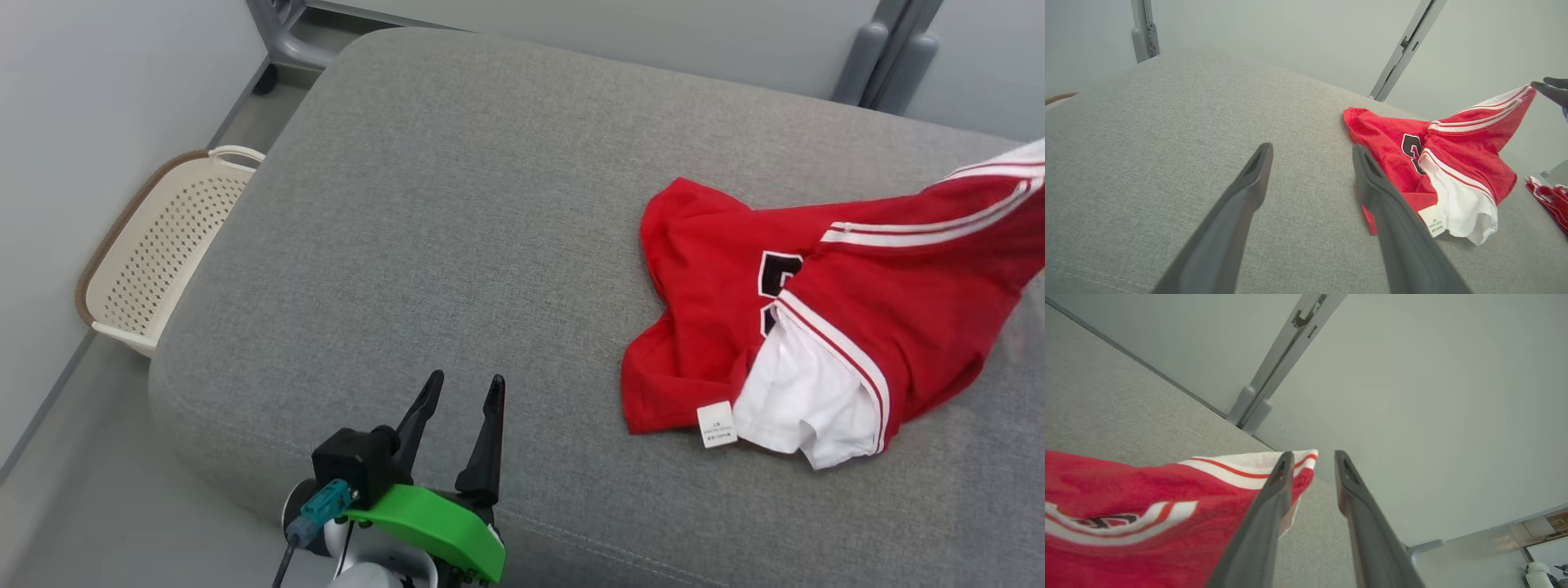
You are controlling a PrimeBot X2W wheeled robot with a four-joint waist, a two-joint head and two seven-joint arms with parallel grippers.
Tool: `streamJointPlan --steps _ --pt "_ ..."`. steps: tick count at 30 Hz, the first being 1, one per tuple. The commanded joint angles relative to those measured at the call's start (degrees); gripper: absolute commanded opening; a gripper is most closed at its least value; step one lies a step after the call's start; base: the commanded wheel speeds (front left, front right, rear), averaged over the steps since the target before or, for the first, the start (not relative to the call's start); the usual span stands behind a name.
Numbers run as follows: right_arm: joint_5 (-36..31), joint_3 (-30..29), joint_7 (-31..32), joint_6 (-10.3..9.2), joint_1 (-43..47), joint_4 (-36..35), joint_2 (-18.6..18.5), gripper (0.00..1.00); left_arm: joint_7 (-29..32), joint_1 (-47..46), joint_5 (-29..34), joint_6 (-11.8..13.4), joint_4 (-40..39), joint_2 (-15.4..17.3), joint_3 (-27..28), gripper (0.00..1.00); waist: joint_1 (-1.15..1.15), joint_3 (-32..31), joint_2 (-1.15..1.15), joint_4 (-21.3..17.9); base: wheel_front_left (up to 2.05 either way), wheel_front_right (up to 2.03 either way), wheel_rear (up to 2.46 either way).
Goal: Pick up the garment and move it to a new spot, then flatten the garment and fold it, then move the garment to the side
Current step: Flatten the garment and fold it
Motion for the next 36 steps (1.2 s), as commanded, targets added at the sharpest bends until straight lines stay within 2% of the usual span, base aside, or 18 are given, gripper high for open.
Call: streamJointPlan --steps 1,9,15,18,19,20,28,36 --pt "-0.43 -0.9 -0.14 -0.11 1.21 1.05 -0.26 1.0 -0.01 -1.16 0.4 -0.15 -0.03 -0.24 0.07 1.0 0.0 1.6 0.0 -2.18 0.0 0.0 0.0" --pt "-1.5 -3.08 -2.58 -0.11 2.77 0.92 -0.71 1.0 0.13 -1.0 0.05 -0.08 0.7 0.24 0.32 1.0 0.0 0.93 0.0 -9.24 0.0 0.0 0.0" --pt "2.54 -1.78 -5.86 -0.12 4.44 -0.86 3.97 1.0 0.91 -1.1 -1.22 -1.11 3.32 0.26 0.38 1.0 0.0 -1.06 0.0 -16.59 0.0 0.0 0.0" --pt "5.73 1.87 -7.28 -0.11 5.98 -1.99 7.08 1.0 2.14 -3.33 0.52 -1.48 6.38 1.23 -0.79 1.0 0.0 -1.8 0.0 -20.67 0.0 0.0 0.0" --pt "8.43 4.25 -8.24 -0.11 7.3 -3.4 8.61 1.0 2.68 -4.2 -0.3 -1.72 8.89 0.51 -0.61 1.0 0.0 -2.02 0.0 -23.39 0.0 0.0 0.0" --pt "8.43 4.25 -8.24 -0.11 7.3 -3.4 8.61 1.0 2.68 -4.2 -0.3 -1.72 8.89 0.51 -0.61 1.0 0.0 -2.02 0.0 -23.39 0.0 0.0 0.0" --pt "18.78 12.56 -8.59 -0.11 14.54 -13.85 11.82 1.0 2.75 -8.87 -2.96 -4.33 20.47 -1.34 1.8 1.0 0.0 -0.95 0.0 -32.32 0.0 0.0 0.0" --pt "23.21 12.41 -5.67 -0.11 22.9 -26.21 10.88 1.0 1.68 -7.56 -3.46 -6.28 25.67 -2.62 0.59 1.0 0.0 0.23 0.0 -34.47 0.0 0.0 0.0"
